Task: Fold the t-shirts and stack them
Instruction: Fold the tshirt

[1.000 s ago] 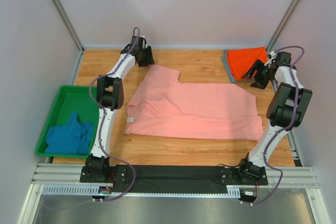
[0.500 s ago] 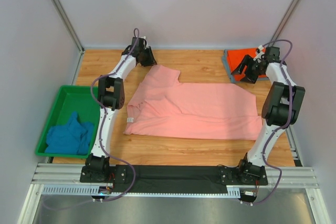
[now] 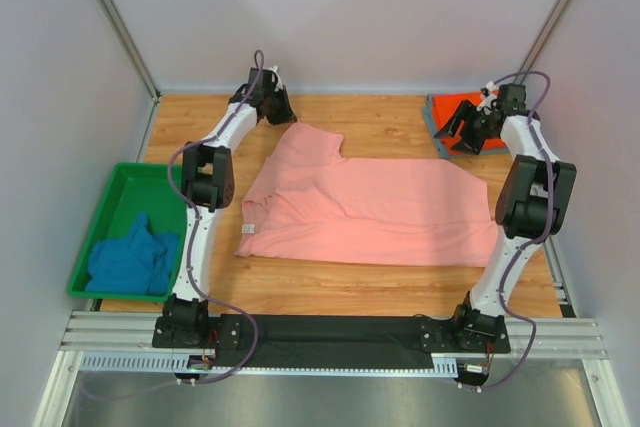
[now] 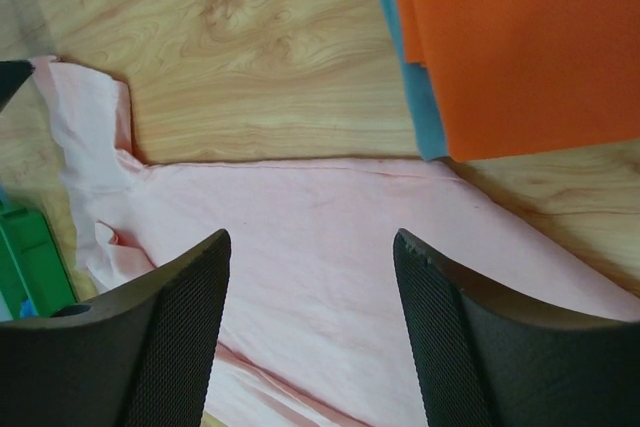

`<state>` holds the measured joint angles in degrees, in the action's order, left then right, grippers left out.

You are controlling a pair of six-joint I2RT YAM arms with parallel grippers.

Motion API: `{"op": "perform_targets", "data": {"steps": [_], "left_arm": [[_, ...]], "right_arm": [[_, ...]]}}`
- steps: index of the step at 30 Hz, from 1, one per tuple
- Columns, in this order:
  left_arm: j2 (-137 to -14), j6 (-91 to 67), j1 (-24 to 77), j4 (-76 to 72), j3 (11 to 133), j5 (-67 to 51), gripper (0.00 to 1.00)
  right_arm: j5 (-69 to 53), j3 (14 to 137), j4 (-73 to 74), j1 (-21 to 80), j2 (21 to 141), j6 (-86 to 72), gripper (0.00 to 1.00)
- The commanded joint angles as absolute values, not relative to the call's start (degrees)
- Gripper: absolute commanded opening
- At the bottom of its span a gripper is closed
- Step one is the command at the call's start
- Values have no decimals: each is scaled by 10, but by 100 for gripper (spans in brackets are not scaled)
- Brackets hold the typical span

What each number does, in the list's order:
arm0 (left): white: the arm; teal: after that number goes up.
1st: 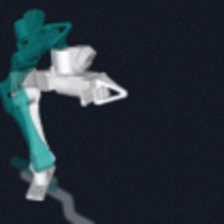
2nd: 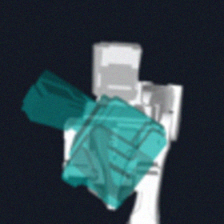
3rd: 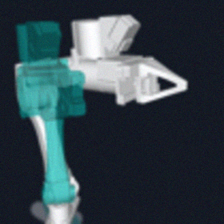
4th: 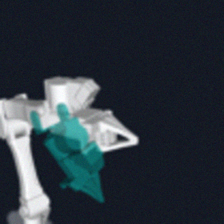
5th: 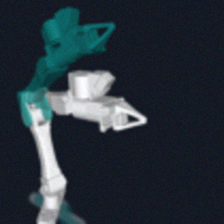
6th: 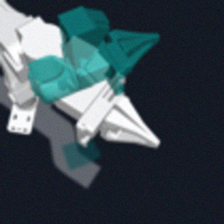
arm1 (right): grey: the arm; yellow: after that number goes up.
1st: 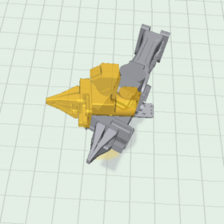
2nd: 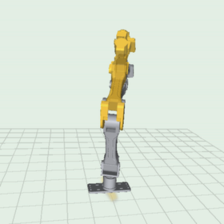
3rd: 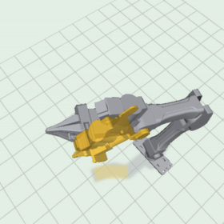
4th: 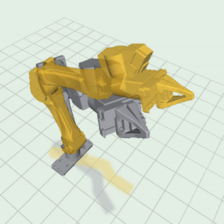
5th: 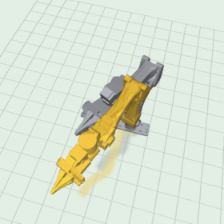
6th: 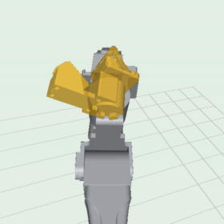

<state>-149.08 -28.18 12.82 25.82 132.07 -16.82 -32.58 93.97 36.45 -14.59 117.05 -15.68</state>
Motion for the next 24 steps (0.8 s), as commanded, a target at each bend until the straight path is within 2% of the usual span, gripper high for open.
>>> {"op": "perform_targets", "data": {"steps": [1,9,14,19,24], "left_arm": [[-1398,-267,128,227,1311,-186,0],[-1326,-244,132,230,1243,-199,0],[-1282,-232,135,224,1193,-204,0],[-1271,-226,136,229,1169,-237,0],[-1279,-217,136,243,1168,-250,0]], "right_arm": [[-323,988,365,-101,1181,-171,67],[-323,1069,339,-15,1258,-214,63],[-343,1115,288,42,1317,-280,57],[-400,1137,201,83,1370,-318,59],[-417,1228,187,109,1457,-349,61]]}}
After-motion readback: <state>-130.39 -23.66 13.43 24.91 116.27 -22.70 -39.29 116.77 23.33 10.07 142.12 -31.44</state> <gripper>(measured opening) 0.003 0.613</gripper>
